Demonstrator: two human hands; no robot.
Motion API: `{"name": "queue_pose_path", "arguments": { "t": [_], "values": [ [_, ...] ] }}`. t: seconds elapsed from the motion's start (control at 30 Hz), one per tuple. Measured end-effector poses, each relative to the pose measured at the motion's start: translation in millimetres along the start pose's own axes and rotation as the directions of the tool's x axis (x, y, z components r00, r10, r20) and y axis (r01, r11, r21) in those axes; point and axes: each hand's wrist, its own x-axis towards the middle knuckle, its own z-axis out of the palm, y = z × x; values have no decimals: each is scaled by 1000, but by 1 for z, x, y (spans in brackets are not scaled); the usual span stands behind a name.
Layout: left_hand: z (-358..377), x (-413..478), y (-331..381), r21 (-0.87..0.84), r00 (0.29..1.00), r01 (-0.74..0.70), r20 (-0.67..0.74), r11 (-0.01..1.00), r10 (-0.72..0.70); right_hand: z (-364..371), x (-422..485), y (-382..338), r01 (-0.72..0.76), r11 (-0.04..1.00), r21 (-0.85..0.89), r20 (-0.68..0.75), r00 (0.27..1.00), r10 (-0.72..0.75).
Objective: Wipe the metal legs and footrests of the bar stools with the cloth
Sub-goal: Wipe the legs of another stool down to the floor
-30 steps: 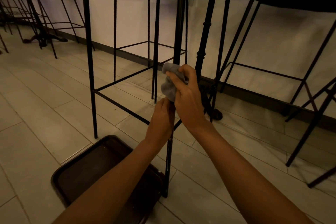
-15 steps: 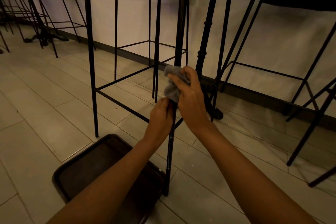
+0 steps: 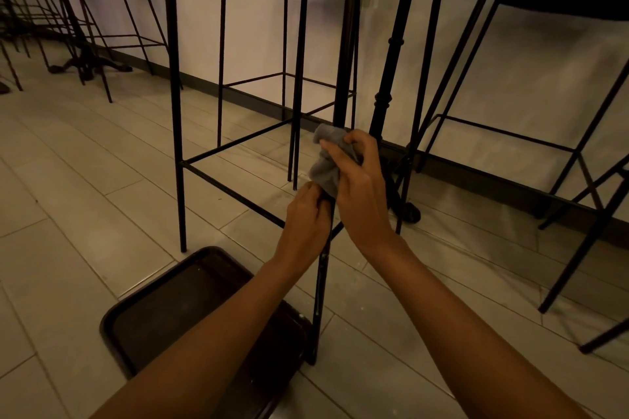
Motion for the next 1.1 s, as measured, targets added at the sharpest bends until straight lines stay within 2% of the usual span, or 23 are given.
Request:
{"name": "queue_pose_path", "arguments": {
  "t": [0.07,0.13,0.23,0.3,0.37,0.47,0.67,0.73,0.83,0.97,1.03,1.1],
  "values": [
    [1,-1,-1,-33,1000,23,-9,999,-23,0,-11,3,-21,998,64,4,1000,20],
    [2,-4,0,-73,996,69,-45,995,-73,1,-18,0,12,1000,24,3,1000,-12],
    [7,-11,4,-145,981,78,-167,986,-102,-2,-14,-1,134,973,-189,35,991,-129],
    [9,-15,10,-145,959,8,-279,989,-48,-4,-10,0,152,954,-259,68,988,-139],
    [12,-16,14,-42,937,-70,-345,997,51,-8,-8,0,154,953,-262,100,986,-132],
    [16,-15,17,19,943,-53,-328,998,57,-15,-7,2,163,959,-231,154,980,-129],
    [20,-14,18,-57,971,-20,-238,998,6,-24,-2,-4,137,971,-194,158,982,-107],
    [21,-12,19,-80,979,8,-201,997,-24,-28,3,-8,87,988,-124,125,990,-71],
    [26,-10,21,-17,985,-3,-170,1000,0,-33,16,-15,6,998,-59,108,994,0],
    [27,2,25,-159,975,79,-191,984,-109,-37,37,-22,-34,999,-27,68,997,36],
    [26,1,28,-114,971,12,-237,993,-39,-36,49,-24,-35,999,-10,20,999,35],
    [25,0,30,-32,976,-54,-215,998,45,-34,56,-24,-48,999,16,10,999,48]
  ]
}}
